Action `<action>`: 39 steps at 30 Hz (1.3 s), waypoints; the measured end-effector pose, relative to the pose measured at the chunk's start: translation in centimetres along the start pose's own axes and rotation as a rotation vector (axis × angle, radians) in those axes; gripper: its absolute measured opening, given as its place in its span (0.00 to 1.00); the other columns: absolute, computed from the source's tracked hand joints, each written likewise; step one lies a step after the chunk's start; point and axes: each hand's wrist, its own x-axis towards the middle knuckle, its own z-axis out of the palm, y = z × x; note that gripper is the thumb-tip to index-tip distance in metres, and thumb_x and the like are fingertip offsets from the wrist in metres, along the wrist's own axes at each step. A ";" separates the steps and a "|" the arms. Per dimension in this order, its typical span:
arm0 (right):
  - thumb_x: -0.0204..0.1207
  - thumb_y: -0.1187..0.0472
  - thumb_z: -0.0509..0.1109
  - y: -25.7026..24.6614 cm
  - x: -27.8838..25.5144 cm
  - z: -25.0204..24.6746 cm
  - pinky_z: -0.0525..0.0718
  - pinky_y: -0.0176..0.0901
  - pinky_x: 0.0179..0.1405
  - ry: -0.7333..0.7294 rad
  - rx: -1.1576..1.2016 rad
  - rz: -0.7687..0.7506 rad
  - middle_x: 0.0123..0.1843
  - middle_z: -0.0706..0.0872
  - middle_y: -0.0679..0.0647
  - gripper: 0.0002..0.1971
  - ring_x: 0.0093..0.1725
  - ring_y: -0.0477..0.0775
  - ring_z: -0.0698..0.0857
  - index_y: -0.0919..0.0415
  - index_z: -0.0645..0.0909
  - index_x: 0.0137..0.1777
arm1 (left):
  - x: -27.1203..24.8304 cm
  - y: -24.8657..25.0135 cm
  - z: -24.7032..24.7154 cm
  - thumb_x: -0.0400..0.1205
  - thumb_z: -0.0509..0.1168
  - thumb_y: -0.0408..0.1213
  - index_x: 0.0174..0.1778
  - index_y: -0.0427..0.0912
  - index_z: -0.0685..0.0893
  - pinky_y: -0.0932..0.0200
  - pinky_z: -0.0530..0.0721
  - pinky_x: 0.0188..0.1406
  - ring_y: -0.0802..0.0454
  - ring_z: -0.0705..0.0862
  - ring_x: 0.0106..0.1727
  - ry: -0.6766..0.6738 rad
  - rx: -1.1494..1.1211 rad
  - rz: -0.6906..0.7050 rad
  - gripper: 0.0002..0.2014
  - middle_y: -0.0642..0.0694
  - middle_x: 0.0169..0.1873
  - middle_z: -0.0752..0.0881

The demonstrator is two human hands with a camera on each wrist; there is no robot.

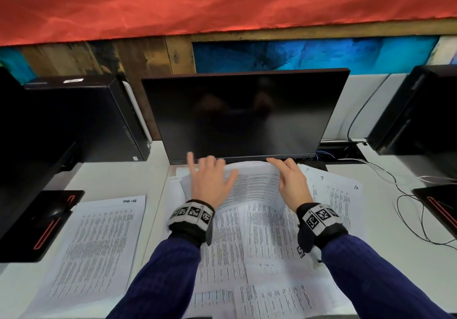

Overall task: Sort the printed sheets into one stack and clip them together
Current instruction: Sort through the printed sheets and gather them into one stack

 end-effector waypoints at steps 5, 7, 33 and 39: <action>0.80 0.67 0.61 -0.2 -0.3 -0.3 0.80 0.49 0.56 0.042 0.079 0.030 0.51 0.76 0.49 0.18 0.50 0.50 0.78 0.52 0.77 0.68 | 0.5 5.1 -0.3 0.79 0.60 0.30 0.65 0.42 0.70 0.53 0.76 0.46 0.45 0.84 0.51 -0.193 -0.001 0.182 0.18 0.45 0.52 0.83; 0.81 0.68 0.60 0.3 -1.0 -0.3 0.77 0.45 0.64 0.110 0.148 0.071 0.61 0.76 0.54 0.23 0.58 0.52 0.78 0.53 0.71 0.75 | 0.6 5.3 -0.7 0.78 0.61 0.26 0.67 0.42 0.69 0.52 0.78 0.42 0.44 0.85 0.50 -0.195 -0.024 0.164 0.21 0.45 0.52 0.83; 0.73 0.66 0.74 -4.5 -2.9 0.5 0.85 0.39 0.48 -0.052 0.972 0.368 0.58 0.87 0.50 0.20 0.58 0.50 0.86 0.52 0.77 0.63 | -6.1 1.5 0.6 0.87 0.56 0.34 0.59 0.50 0.61 0.78 0.74 0.30 0.69 0.73 0.36 0.098 -1.182 -0.548 0.11 0.66 0.41 0.71; 0.81 0.62 0.65 -4.6 -2.4 0.1 0.79 0.34 0.64 0.275 0.603 0.097 0.64 0.74 0.47 0.28 0.61 0.38 0.78 0.45 0.62 0.77 | -5.5 0.5 1.5 0.86 0.56 0.36 0.62 0.47 0.64 0.74 0.79 0.28 0.62 0.82 0.41 0.084 -1.194 -0.600 0.10 0.50 0.46 0.82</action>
